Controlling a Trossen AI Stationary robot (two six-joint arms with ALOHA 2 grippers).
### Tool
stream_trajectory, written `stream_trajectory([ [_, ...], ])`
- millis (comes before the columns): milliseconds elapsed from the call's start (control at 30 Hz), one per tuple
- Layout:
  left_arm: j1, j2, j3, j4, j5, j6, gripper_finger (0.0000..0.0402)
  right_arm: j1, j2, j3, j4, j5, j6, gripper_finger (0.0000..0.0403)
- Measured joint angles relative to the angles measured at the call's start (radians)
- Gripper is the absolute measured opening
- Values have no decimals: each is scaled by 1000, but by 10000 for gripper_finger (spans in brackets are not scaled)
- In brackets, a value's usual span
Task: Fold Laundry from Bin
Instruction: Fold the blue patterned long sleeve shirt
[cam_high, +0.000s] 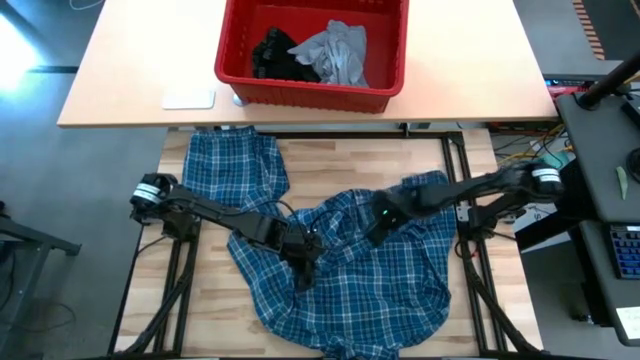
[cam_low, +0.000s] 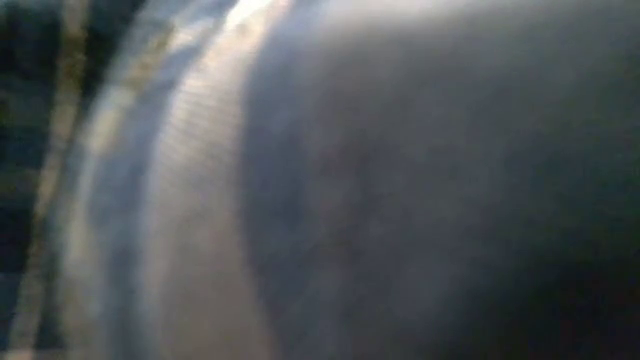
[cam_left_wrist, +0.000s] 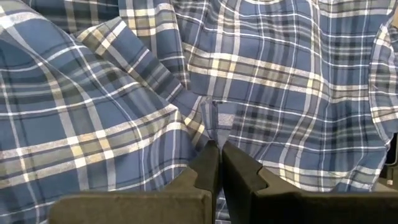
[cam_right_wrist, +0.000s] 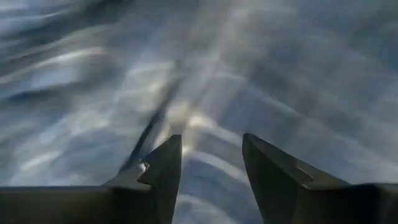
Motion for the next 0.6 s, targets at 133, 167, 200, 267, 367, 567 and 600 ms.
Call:
stream_trajectory([
  [133, 3, -3, 54, -55, 2, 7, 0, 105, 6, 74, 259, -137, -24, 158],
  [167, 3, -7, 84, -95, 1, 20, 0, 126, -15, 95, 225, -104, -46, 158],
  [200, 3, -10, 114, -134, -6, 33, 0, 146, -43, 117, 145, -33, -73, 159],
  [267, 3, -11, 173, -221, -39, 61, 0, 183, -92, 152, -95, 164, -122, 163],
  [367, 6, -9, 237, -311, -86, 93, 0, 217, -147, 171, -429, 394, -128, 175],
  [567, 29, -9, 376, -428, -153, 133, 0, 212, -240, 117, -610, 450, -30, 214],
  [600, 31, -9, 409, -463, -178, 146, 0, 202, -257, 94, -627, 450, 2, 218],
])
